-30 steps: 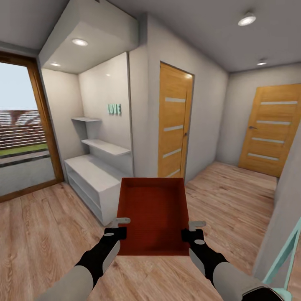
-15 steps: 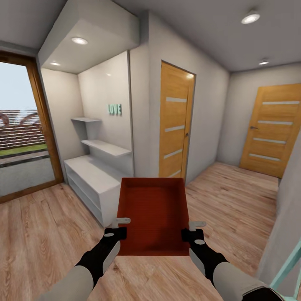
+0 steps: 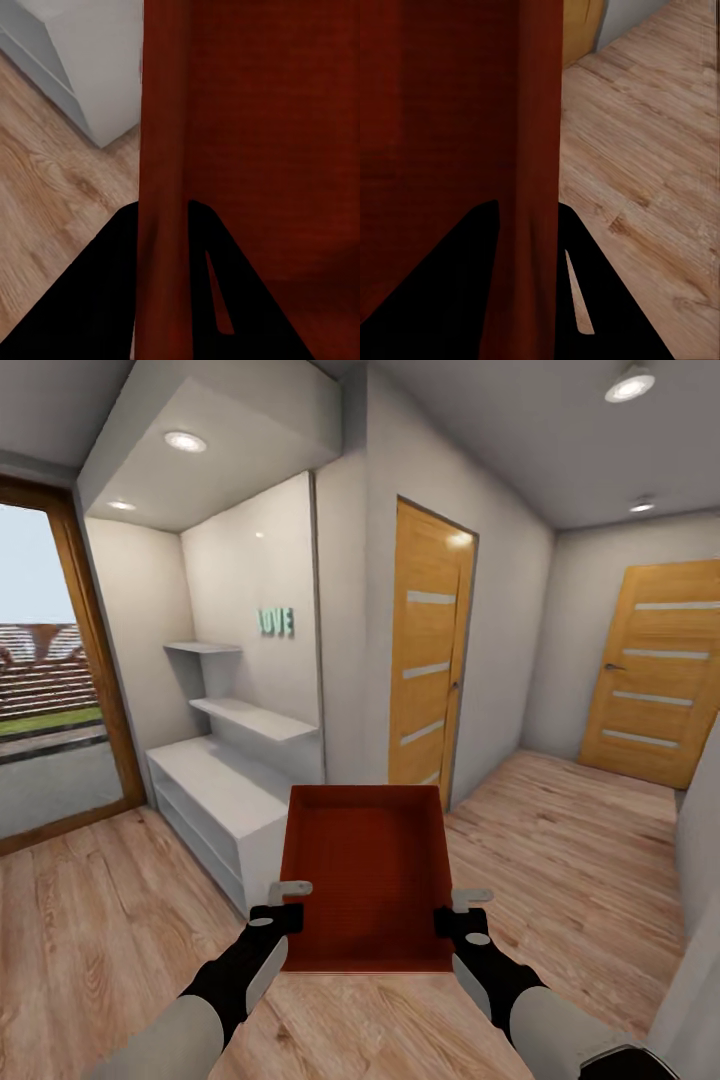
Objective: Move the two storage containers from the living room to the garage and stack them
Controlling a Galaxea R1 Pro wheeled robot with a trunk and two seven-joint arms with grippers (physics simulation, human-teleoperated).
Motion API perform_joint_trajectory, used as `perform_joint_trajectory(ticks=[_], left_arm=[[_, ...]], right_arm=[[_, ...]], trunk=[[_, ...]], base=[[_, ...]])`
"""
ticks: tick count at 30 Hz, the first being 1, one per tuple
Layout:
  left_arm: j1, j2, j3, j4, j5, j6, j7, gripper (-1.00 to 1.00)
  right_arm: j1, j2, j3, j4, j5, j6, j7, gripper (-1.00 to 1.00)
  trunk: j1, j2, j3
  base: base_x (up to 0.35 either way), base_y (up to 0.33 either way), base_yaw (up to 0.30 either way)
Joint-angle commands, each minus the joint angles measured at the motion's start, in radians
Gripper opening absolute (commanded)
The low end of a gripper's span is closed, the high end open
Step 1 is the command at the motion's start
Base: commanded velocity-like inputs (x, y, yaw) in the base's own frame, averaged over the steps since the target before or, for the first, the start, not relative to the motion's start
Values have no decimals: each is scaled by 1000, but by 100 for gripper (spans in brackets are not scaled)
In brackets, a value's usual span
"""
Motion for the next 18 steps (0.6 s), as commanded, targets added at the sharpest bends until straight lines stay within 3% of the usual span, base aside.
perform_joint_trajectory(ticks=[1,18], left_arm=[[-1,0,13,-33,40,-35,16,-100],[-1,0,13,-31,40,-35,14,-100]], right_arm=[[-1,20,-19,3,-14,-7,-2,-100],[-1,20,-19,3,-15,-7,-2,-100]], trunk=[[1,-1,-2],[1,-1,-2]], base=[[295,186,-231],[297,182,-283]])
